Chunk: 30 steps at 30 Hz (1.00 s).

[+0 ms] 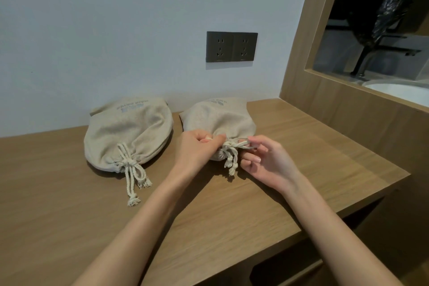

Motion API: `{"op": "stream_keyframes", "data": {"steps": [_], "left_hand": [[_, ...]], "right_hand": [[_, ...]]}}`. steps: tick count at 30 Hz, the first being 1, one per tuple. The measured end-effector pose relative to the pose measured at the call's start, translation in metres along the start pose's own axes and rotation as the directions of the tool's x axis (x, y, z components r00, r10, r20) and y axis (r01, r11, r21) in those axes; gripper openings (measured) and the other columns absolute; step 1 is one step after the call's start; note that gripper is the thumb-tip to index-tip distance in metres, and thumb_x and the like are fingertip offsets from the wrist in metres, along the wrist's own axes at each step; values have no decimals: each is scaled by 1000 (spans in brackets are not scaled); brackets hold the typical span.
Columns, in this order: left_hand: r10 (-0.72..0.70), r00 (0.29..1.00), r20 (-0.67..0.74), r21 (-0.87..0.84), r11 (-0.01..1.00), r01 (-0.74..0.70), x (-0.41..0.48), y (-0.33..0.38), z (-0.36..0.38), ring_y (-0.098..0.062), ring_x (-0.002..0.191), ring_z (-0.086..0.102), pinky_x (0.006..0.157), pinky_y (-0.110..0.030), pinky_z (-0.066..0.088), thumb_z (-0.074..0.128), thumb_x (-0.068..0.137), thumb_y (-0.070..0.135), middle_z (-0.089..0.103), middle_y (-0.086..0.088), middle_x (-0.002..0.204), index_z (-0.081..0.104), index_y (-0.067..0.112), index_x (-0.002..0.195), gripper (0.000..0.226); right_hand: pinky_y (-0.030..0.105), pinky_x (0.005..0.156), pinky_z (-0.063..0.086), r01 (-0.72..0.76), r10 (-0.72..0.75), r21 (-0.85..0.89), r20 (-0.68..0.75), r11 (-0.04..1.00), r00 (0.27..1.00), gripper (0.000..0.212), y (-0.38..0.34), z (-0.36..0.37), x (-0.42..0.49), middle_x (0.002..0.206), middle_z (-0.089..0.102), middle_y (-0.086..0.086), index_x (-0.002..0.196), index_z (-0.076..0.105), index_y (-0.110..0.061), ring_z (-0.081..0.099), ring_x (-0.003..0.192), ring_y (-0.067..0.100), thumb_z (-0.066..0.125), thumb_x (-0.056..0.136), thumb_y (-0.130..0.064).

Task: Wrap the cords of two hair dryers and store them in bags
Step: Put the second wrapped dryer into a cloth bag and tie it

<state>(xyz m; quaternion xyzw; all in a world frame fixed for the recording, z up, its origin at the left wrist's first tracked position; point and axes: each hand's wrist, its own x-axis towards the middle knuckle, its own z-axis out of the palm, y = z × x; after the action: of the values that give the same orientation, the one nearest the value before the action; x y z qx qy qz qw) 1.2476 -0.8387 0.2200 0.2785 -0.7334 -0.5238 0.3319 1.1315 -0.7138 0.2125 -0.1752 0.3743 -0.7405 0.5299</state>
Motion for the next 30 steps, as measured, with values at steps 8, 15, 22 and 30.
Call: {"op": "stream_keyframes", "data": {"steps": [8,15,22,30], "left_hand": [[298,952,-66,499,836,-227,-6,-3,-15,-20,56,58,91,-41,44,66,81,37,61,-9,51,42,17,40,52],[153,985,77,230,959,-167,-5,-14,-15,-18,67,61,71,-29,51,65,84,40,69,-7,71,67,7,65,38],[162,984,-78,130,980,-151,5,-17,-19,-6,103,53,91,-28,47,62,87,35,57,4,113,59,30,103,16],[-75,994,-74,84,993,81,39,-25,-2,-23,144,17,114,-45,20,45,93,49,15,-3,158,22,30,149,64]], "right_hand": [[15,37,21,-14,-1,-95,-148,995,989,21,1,2,0,57,37,-5,65,40,-14,21,40,4,58,72,-7],[17,43,33,83,-146,-337,-168,938,975,25,5,-5,1,61,41,-2,67,47,-15,31,46,7,59,87,-9],[24,67,45,307,-637,-752,-190,583,747,14,4,-7,2,75,59,-9,82,55,-17,53,69,6,67,87,-23],[46,109,32,118,-579,-903,-160,413,799,37,-24,-16,66,139,44,-4,115,47,-36,35,133,20,58,85,-55]]}}
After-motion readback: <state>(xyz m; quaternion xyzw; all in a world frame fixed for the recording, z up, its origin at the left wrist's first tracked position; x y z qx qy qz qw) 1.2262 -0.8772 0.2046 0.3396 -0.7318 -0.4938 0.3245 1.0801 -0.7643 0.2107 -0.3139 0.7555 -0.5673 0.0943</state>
